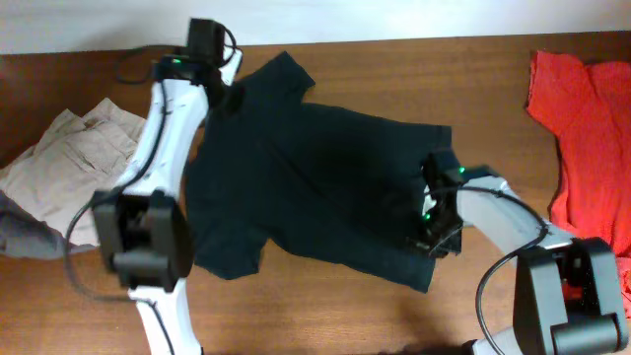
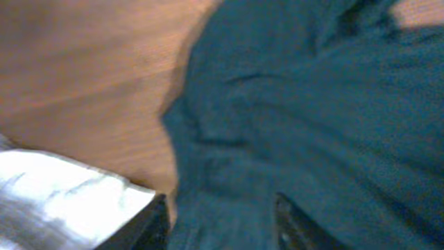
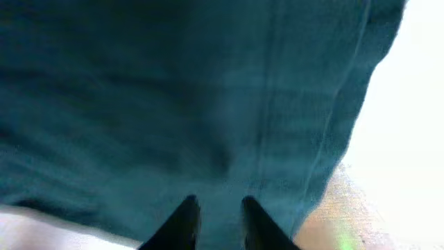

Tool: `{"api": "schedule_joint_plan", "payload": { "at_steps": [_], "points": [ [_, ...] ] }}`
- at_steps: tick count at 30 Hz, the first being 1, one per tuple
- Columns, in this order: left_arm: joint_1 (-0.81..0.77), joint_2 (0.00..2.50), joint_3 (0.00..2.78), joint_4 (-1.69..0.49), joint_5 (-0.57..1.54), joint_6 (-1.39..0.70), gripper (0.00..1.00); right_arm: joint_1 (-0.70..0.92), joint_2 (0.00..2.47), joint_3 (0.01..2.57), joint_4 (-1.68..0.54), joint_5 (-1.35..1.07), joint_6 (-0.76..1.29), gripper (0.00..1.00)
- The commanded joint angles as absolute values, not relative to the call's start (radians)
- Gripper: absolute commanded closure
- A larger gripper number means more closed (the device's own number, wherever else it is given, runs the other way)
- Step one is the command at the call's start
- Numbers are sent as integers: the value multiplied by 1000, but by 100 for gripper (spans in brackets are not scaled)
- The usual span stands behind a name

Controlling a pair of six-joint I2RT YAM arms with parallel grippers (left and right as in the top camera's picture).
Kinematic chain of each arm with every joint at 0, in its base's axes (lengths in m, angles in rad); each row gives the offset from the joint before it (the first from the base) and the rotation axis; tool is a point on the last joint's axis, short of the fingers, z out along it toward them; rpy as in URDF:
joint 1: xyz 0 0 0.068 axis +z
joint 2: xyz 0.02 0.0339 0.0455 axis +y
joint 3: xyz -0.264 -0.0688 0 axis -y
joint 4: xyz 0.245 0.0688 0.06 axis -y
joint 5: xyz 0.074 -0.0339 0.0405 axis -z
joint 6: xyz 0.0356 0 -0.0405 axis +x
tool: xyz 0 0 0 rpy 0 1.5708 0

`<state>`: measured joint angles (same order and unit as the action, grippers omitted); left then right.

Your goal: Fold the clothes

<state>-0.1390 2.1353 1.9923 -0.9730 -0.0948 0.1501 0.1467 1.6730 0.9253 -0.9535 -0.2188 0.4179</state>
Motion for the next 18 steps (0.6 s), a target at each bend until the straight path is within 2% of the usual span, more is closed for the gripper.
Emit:
{"api": "schedule_joint_plan", "payload": {
  "at_steps": [1,6,18],
  "points": [
    [-143,1969,2028,-1049,-101,150,45,148,1681,823,-879,-109,573,79],
    [-143,1887,2028,-1130,-102,134,41,73,1681,727,-852,-40,674,96],
    [-142,1870,2028,-1169,-93,97,39,-172,1665,707,-888,69,694,96]
  ]
}}
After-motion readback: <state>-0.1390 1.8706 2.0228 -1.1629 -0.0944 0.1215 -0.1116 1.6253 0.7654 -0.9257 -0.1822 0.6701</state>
